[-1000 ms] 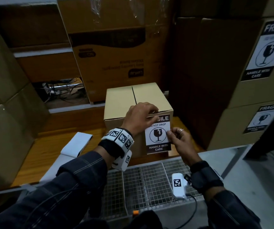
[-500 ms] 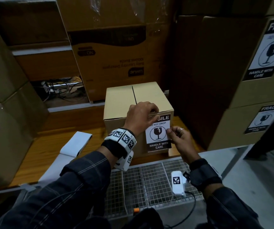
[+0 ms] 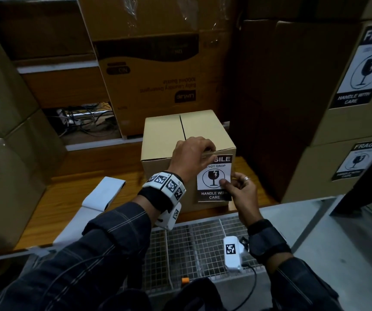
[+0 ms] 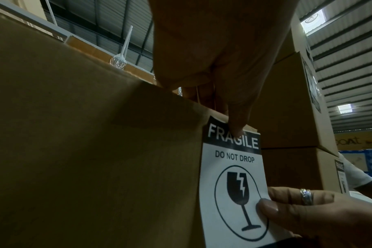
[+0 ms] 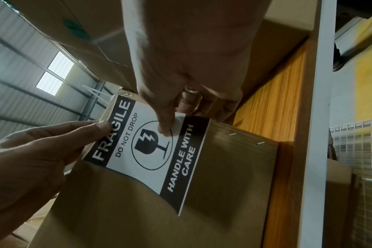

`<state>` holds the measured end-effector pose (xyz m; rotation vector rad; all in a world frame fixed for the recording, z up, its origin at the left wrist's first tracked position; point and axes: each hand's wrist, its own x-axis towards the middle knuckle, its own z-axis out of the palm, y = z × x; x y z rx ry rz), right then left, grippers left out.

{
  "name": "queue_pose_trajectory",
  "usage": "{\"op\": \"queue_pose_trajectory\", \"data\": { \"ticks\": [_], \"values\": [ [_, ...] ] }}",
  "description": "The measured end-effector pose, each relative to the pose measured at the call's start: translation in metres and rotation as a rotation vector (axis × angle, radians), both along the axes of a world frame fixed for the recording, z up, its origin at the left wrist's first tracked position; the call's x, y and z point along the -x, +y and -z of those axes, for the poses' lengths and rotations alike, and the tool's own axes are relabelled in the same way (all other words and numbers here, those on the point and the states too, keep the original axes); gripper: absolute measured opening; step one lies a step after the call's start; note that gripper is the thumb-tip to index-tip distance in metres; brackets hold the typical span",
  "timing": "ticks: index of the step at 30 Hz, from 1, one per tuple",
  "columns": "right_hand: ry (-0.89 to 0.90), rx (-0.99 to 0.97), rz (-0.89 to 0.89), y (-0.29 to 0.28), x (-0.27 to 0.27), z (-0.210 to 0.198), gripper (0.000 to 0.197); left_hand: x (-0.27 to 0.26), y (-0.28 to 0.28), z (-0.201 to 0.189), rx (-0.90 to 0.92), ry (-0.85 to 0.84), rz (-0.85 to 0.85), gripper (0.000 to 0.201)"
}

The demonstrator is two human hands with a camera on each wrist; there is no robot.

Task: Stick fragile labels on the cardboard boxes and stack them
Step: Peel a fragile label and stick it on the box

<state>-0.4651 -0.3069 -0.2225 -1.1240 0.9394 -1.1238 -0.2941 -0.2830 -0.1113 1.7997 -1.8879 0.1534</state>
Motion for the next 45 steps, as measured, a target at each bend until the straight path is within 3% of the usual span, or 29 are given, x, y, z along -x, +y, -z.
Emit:
{"op": "queue_pose_trajectory", "data": {
  "ticks": [7,23,45],
  "values": [
    [-0.047,-0.056,0.063,-0.004,0.003,0.005,0.052,0.002,0.001,-0.001,-0.007,-0.017,-0.014,0.020],
    [-0.005,-0.169,0.105,-0.008,0.003,0.038,0.047,0.001,0.000,0.001,0.006,-0.012,-0.003,0.019],
    [0.095,-0.138,0.197,-0.024,-0.005,0.052,0.042,0.005,0.004,0.000,0.031,-0.004,-0.006,0.019]
  ]
}}
